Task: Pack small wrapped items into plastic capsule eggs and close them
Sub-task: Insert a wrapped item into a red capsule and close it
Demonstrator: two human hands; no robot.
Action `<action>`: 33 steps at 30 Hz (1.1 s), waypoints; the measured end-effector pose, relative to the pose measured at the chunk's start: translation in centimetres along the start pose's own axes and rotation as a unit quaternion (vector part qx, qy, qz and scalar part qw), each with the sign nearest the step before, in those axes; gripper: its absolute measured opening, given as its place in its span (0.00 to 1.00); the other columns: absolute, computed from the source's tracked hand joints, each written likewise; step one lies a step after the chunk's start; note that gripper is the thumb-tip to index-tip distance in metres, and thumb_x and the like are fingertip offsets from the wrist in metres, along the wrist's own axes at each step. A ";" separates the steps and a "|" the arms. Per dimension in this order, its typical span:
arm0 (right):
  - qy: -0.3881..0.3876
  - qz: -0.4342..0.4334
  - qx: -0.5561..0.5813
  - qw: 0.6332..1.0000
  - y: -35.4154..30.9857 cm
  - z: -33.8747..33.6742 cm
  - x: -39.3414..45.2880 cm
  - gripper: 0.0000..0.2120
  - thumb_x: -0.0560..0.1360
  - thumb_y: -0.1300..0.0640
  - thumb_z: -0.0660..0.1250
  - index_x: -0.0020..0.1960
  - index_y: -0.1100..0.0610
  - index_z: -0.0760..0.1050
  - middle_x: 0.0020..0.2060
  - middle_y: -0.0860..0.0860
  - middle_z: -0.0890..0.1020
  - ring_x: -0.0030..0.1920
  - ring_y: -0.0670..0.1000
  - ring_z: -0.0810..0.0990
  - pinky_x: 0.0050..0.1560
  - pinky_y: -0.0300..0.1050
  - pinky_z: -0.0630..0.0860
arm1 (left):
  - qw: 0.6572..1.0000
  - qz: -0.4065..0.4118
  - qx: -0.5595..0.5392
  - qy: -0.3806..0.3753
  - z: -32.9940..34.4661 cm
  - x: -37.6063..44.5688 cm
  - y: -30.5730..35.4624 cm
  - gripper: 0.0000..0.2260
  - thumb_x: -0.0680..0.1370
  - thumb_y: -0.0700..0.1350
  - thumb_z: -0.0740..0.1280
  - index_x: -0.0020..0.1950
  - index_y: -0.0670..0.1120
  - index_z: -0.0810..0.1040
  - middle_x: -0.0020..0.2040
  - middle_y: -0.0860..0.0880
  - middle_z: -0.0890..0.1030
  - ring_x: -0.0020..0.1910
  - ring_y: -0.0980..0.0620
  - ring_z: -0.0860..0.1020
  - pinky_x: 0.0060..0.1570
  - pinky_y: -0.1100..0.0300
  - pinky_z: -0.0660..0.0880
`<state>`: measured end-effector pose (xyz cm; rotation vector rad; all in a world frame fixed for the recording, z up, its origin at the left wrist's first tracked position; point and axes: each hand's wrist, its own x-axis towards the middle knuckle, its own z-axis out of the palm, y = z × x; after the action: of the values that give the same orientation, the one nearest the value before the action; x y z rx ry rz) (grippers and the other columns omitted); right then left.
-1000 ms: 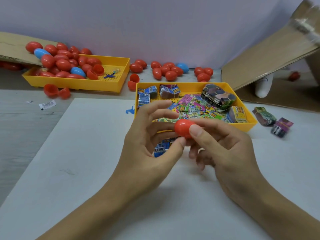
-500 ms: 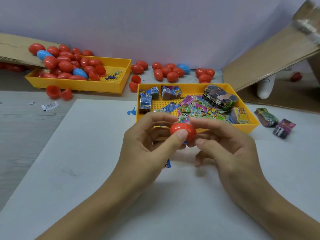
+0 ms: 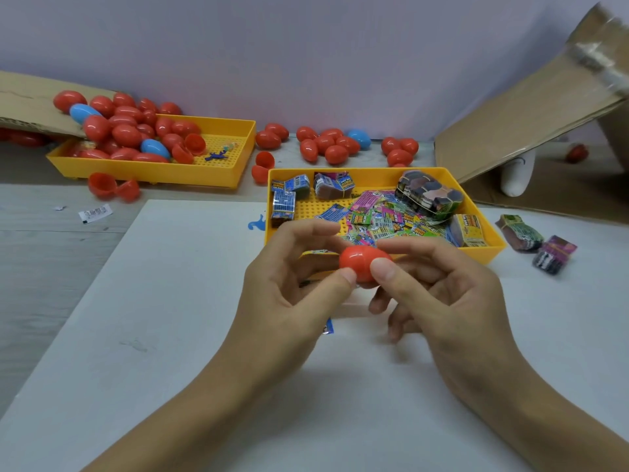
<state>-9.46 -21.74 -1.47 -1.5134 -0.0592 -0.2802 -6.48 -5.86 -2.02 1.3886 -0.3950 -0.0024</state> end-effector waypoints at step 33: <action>0.066 -0.076 -0.029 0.995 -0.1 -2.2 1.5 0.15 0.70 0.59 0.73 0.57 0.52 0.80 0.45 0.50 0.88 0.48 0.51 0.87 0.46 0.38 0.81 | 0.992 0.095 0.086 0.017 0.0 -0.2 -0.1 0.15 0.79 0.36 0.57 0.48 0.45 0.83 0.54 0.49 0.79 0.46 0.48 0.79 0.37 0.56 0.80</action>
<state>-8.34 -24.17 -1.20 -1.5469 -0.0612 -0.5066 -6.60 -5.84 -2.13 1.5141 -0.5075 0.2147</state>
